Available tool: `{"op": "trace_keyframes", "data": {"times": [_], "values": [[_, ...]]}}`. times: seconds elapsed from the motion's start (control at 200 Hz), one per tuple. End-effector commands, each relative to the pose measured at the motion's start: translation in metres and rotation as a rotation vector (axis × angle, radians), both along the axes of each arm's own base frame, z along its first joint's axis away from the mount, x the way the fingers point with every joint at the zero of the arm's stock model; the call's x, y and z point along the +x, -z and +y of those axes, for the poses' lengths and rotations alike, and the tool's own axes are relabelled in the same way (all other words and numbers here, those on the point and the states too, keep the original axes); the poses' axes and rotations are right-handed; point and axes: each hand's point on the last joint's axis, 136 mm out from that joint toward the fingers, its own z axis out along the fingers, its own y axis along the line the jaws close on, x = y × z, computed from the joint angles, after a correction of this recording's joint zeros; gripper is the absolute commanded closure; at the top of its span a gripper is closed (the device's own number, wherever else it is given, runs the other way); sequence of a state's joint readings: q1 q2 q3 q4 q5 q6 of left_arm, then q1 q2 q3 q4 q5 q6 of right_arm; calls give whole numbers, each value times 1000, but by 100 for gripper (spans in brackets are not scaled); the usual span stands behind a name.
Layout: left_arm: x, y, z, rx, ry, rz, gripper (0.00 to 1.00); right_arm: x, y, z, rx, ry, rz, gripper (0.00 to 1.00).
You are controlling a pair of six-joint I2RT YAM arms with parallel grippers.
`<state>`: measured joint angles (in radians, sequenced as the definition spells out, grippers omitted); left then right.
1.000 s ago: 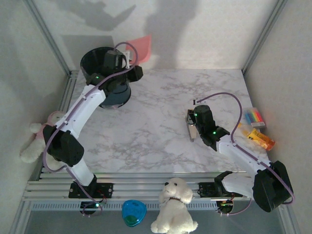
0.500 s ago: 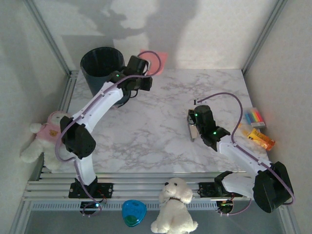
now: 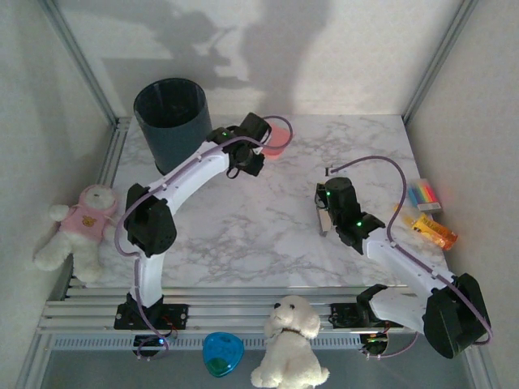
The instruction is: Sweep away the paper scraps from the table
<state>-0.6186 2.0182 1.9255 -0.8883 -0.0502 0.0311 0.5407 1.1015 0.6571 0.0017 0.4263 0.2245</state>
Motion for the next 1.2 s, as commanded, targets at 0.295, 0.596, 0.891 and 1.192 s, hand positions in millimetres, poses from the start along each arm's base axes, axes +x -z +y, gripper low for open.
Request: {"op": "trace_keyframes", "data": {"times": [0.295,0.596,0.891,1.192], "values": [[-41,59,-11,121,152,160,100,-2,-7,-12,-21,39,-30,100],[-67,100,-15,117,209,270,100,-4,-7,-15,-24,43,-33,100],[-82,122,-17,94,235,334,100,-4,-8,-16,-26,46,-35,100],[-90,137,-18,91,253,385,100,-4,-8,-16,-24,47,-35,100]]}}
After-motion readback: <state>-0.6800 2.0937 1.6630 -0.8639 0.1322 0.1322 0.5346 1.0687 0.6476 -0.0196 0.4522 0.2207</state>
